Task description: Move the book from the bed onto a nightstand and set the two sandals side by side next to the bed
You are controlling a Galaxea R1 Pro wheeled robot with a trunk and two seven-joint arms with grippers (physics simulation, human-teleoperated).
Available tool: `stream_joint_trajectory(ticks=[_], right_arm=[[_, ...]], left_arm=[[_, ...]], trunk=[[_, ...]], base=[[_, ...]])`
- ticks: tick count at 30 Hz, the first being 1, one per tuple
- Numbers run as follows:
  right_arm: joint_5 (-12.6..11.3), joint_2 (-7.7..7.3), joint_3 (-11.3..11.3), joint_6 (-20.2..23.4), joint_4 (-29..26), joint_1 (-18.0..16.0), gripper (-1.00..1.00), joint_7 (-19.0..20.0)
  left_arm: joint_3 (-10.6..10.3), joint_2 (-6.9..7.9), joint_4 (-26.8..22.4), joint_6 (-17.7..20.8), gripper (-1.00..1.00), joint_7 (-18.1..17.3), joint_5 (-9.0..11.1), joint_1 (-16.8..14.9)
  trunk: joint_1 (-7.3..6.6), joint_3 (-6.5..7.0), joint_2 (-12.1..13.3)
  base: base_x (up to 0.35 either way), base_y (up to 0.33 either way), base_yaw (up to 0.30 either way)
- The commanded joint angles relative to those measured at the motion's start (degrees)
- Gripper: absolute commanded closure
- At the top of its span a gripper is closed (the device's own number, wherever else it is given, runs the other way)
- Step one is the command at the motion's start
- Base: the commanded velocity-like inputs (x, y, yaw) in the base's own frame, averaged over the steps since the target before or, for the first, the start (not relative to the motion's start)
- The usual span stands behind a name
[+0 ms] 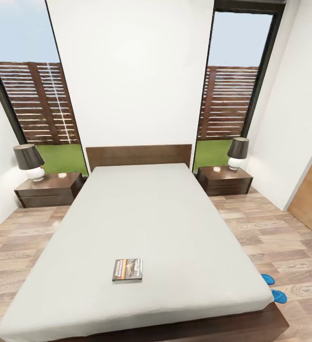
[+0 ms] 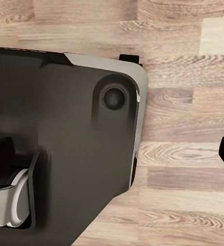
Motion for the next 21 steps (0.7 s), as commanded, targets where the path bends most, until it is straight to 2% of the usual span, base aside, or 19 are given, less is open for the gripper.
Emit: stream_joint_trajectory(ticks=[1, 13, 21], right_arm=[[0.6, -0.03, -0.4, -0.3, 0.2, -0.1, -1.00, 0.1], [0.6, -0.03, -0.4, -0.3, 0.2, -0.1, -1.00, 0.1], [0.6, -0.03, -0.4, -0.3, 0.2, -0.1, -1.00, 0.1]], left_arm=[[0.4, 0.04, 0.1, -0.2, -1.00, 0.4, -0.6, -0.1], [0.4, 0.01, 0.1, -0.3, -1.00, 0.4, -0.6, -0.1], [0.4, 0.01, 0.1, -0.3, -1.00, 0.3, -0.6, 0.0]], trunk=[[0.04, -0.12, -0.1], [0.04, -0.12, -0.1], [0.04, -0.12, -0.1]], base=[[0.018, 0.007, 0.000], [0.008, 0.003, 0.000], [0.073, 0.043, 0.000]])
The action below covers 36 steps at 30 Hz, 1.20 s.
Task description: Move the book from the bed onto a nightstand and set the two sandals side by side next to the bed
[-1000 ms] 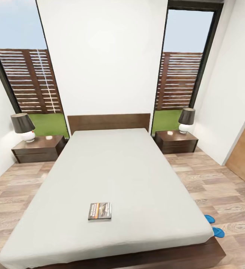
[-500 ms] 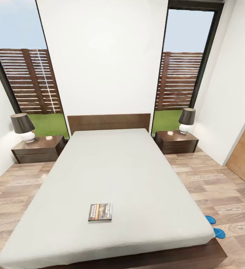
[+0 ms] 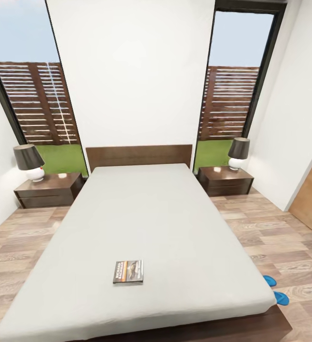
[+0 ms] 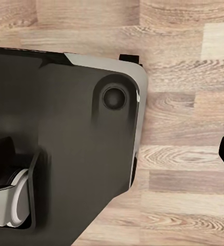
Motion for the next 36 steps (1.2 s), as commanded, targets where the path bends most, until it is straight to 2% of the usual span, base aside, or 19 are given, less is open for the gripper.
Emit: stream_joint_trajectory(ticks=[1, 36], right_arm=[[0.6, -0.03, -0.4, -0.3, 0.2, -0.1, -1.00, 0.1], [0.6, 0.39, -0.4, -0.3, 0.1, -0.1, -1.00, 0.1]], left_arm=[[0.4, 0.02, 0.1, -0.2, -1.00, 0.3, -0.6, -0.1], [0.4, 0.02, 0.1, -0.3, -1.00, 0.3, -0.6, -0.1]], trunk=[[0.04, -0.12, -0.1], [0.04, -0.12, -0.1]], base=[[0.079, 0.043, 0.000], [0.043, 0.020, 0.000]])
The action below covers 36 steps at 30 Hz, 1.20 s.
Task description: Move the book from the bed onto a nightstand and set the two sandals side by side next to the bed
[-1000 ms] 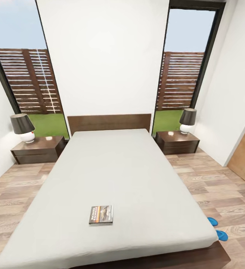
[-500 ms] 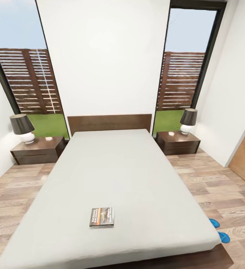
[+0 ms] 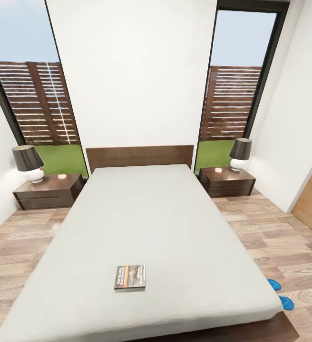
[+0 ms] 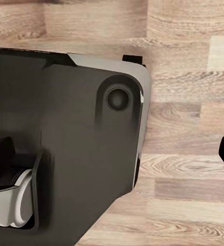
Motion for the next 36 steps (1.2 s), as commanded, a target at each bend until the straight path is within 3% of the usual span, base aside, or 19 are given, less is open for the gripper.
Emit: stream_joint_trajectory(ticks=[1, 36], right_arm=[[0.6, -0.02, -0.4, -0.3, 0.2, -0.1, -1.00, 0.1], [0.6, -0.26, -0.6, -0.3, 0.1, 0.0, -1.00, 0.0]], left_arm=[[0.4, 0.02, 0.1, -0.2, -1.00, 0.3, -0.6, -0.1], [0.4, -0.85, 0.1, -0.2, -1.00, 0.5, -0.6, 0.0]], trunk=[[0.04, -0.12, -0.1], [0.04, -0.12, -0.1]], base=[[0.083, 0.052, 0.000], [0.036, 0.017, 0.000]])
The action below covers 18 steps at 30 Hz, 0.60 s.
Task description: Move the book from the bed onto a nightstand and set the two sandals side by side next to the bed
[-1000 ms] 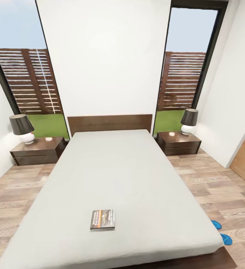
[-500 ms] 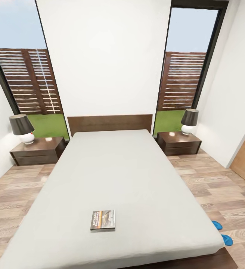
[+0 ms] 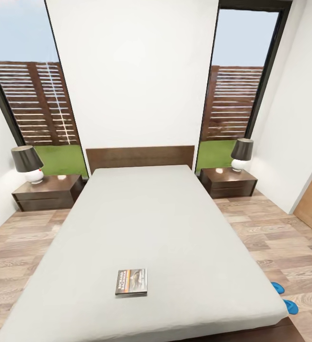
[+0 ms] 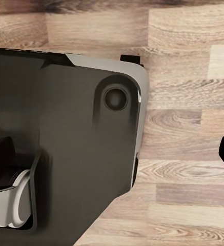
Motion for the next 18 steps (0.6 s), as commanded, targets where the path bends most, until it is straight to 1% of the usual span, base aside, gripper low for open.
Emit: stream_joint_trajectory(ticks=[1, 11, 18], right_arm=[[0.6, -0.03, -0.4, -0.3, 0.2, -0.1, -1.00, 0.1], [0.6, -0.06, -0.4, -0.3, 0.2, -0.1, -1.00, 0.1], [0.6, -0.05, -0.4, -0.3, 0.2, -0.1, -1.00, 0.1]], left_arm=[[0.4, 0.00, 0.1, -0.2, -1.00, 0.3, -0.6, -0.1], [0.4, -0.06, 0.1, -0.2, -1.00, 0.2, -0.6, -0.1], [0.4, -0.07, 0.1, -0.2, -1.00, 0.2, -0.6, 0.0]], trunk=[[0.03, -0.12, -0.1], [0.03, -0.12, -0.1], [0.03, -0.12, -0.1]], base=[[0.008, 0.003, 0.000], [0.012, 0.002, 0.000], [0.118, 0.036, 0.000]])
